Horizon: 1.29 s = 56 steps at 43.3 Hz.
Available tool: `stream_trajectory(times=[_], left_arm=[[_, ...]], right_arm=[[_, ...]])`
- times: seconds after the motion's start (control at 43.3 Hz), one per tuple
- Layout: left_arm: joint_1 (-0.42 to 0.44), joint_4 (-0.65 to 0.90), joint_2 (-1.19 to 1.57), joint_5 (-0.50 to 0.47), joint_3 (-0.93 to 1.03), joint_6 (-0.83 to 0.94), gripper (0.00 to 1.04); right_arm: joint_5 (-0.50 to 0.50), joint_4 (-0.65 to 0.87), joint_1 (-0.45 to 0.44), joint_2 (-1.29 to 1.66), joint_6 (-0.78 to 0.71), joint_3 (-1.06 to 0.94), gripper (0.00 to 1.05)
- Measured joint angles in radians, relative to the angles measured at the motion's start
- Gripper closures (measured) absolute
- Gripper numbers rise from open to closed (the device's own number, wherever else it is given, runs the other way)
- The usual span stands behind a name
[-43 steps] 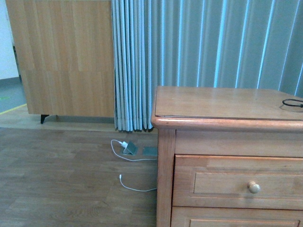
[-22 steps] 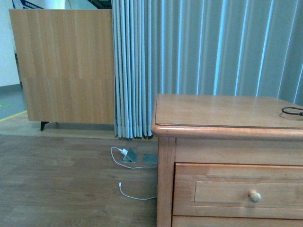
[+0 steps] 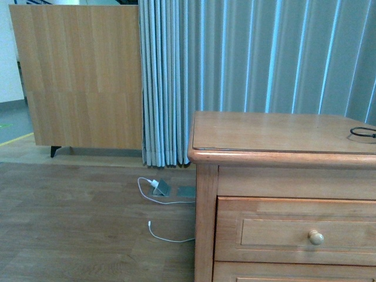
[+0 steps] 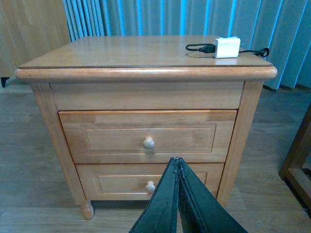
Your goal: Place pink marker in drawer with both arms
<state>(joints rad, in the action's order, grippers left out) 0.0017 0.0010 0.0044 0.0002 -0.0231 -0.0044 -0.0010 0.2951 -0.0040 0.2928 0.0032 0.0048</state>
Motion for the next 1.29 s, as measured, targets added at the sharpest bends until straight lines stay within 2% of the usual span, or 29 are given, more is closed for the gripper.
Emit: stream_trajectory(times=[0.439,0.508,0.554,0.924,1.04,1.294], left_arm=[[0.000,0.000,0.000,0.000,0.000,0.000,0.06],[0.000,0.000,0.000,0.000,0.000,0.000,0.06],[0.000,0.000,0.000,0.000,0.000,0.000,0.06],[0.000,0.000,0.000,0.000,0.000,0.000,0.06],[0.000,0.000,0.000,0.000,0.000,0.000,0.06],[0.000,0.000,0.000,0.000,0.000,0.000,0.06]], right_arm=[[0.000,-0.115,0.000,-0.116,0.000,0.000,1.03],[0.000,-0.251,0.001,-0.217,0.000,0.001,1.03],[0.000,-0.288,0.001,-0.265,-0.001,0.001,1.03],[0.000,-0.294,0.001,-0.289,-0.002,0.001,1.02],[0.000,-0.294,0.001,-0.289,-0.002,0.001,0.81],[0.000,-0.294,0.001,-0.289,-0.002,0.001,0.24]])
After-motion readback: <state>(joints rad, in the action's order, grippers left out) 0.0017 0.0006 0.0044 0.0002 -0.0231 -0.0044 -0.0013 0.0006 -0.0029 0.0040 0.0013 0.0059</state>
